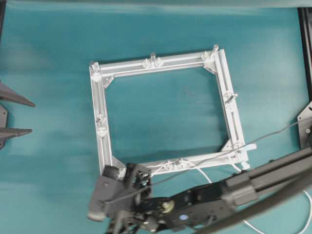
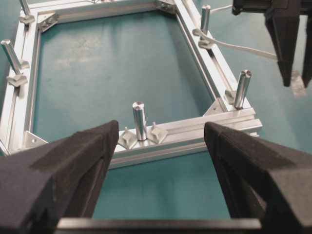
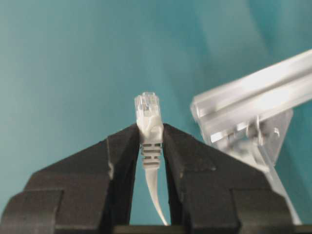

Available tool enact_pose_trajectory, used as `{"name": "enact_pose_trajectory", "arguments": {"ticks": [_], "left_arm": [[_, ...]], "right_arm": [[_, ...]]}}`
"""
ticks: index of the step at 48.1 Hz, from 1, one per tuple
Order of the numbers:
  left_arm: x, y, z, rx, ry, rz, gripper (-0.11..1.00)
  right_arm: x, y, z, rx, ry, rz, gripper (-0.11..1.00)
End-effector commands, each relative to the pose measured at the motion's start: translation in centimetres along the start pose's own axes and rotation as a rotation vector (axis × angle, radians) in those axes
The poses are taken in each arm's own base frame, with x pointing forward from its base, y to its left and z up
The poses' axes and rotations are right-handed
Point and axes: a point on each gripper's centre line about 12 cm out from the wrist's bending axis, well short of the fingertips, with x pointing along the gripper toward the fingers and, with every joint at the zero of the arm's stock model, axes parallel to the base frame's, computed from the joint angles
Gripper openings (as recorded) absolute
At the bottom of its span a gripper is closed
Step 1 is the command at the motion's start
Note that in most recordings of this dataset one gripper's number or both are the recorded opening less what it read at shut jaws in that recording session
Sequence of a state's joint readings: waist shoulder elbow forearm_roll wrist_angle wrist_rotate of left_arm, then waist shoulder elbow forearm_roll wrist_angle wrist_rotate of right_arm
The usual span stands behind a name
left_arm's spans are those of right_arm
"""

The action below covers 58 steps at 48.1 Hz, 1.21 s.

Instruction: Move the cable alternately left and right between 8 pins so it hooks onto each one.

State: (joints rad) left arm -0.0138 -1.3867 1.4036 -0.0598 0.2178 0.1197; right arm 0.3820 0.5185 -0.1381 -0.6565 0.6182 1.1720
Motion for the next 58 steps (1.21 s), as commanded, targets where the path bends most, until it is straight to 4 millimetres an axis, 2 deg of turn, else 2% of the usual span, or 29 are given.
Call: {"name": "enact_pose_trajectory", "arguments": {"ticks": [1, 12, 18, 29, 38, 51, 58], "left_arm": [[0.1, 0.0, 0.4, 0.007, -0.006, -0.002, 0.81], [0.1, 0.0, 0.4, 0.006, -0.006, 0.000, 0.81], [0.1, 0.0, 0.5, 0.006, -0.008, 0.000, 0.81], [0.1, 0.0, 0.4, 0.008, -0.006, 0.000, 0.81], [0.1, 0.0, 0.4, 0.006, -0.006, 0.000, 0.81], [0.1, 0.0, 0.4, 0.008, -0.006, 0.000, 0.81], [0.1, 0.0, 0.4, 0.006, -0.006, 0.000, 0.81]], "right_arm": [[-0.7, 1.1, 2.8, 0.079, -0.042, 0.037, 0.18], [2.5, 0.7, 4.4, 0.258, -0.030, -0.008, 0.18], [2.6, -0.6, 6.2, 0.329, -0.041, -0.067, 0.18], [2.1, -4.2, 8.6, 0.528, -0.047, -0.209, 0.18], [1.7, -5.5, 8.1, 0.635, -0.034, -0.324, 0.18], [1.0, -6.8, 6.7, 0.625, 0.019, -0.456, 0.18], [1.1, -8.4, 5.7, 0.625, 0.047, -0.509, 0.18]]}}
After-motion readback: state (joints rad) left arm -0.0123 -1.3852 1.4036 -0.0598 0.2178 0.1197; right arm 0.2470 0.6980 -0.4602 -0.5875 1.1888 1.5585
